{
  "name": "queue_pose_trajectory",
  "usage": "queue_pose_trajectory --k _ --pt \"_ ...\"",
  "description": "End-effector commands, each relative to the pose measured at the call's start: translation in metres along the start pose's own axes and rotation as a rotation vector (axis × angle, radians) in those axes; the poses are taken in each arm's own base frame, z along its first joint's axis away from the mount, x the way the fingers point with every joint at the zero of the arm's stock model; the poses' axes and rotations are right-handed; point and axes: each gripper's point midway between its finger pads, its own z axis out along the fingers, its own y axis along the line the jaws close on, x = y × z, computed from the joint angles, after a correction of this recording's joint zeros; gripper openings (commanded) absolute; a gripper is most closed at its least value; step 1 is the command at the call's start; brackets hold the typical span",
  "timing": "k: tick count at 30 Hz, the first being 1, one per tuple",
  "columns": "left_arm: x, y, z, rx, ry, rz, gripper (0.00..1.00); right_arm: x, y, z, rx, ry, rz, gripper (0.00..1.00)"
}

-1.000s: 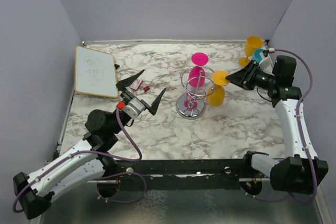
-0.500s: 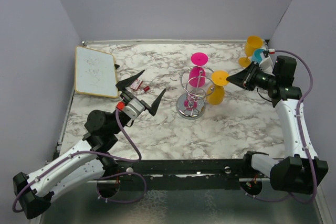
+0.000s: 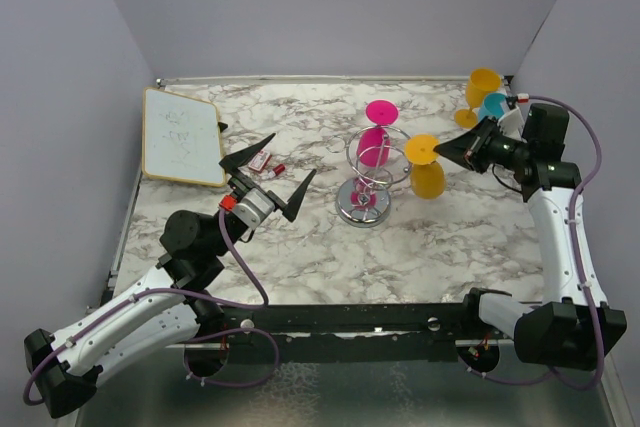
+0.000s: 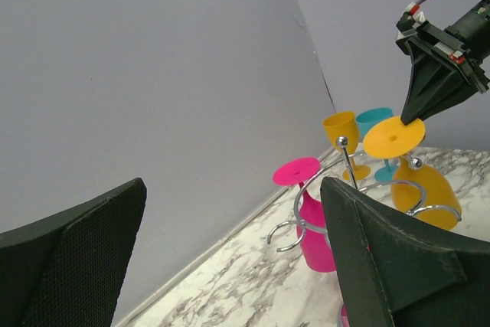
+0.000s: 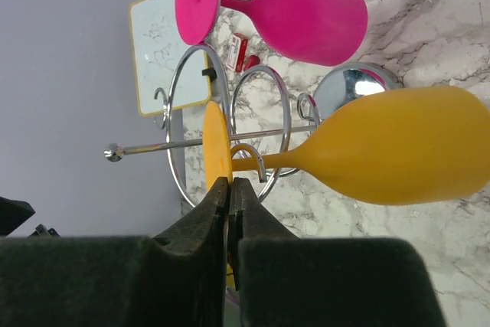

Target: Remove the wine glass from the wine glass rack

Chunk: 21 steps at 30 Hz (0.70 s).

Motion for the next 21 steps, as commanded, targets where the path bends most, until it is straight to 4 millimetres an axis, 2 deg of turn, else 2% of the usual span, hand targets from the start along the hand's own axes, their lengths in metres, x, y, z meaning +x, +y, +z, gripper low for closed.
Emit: queue_pose_trajectory --k 1,16,21 --pt "-0.008 -0.004 -0.001 0.017 -0.036 -0.004 0.99 -0.007 0.010 -0.010 0.022 -0.029 -0.006 0.01" --pt "-0.007 -0.006 -0.001 0.024 -0.034 -0.007 0.99 -0.006 0.027 -0.021 -0.006 -0.045 -0.004 0.01" --pt "-0.008 -0.007 -0.001 0.026 -0.038 -0.009 0.99 -0.010 0.023 -0.028 0.065 -0.084 0.018 0.01"
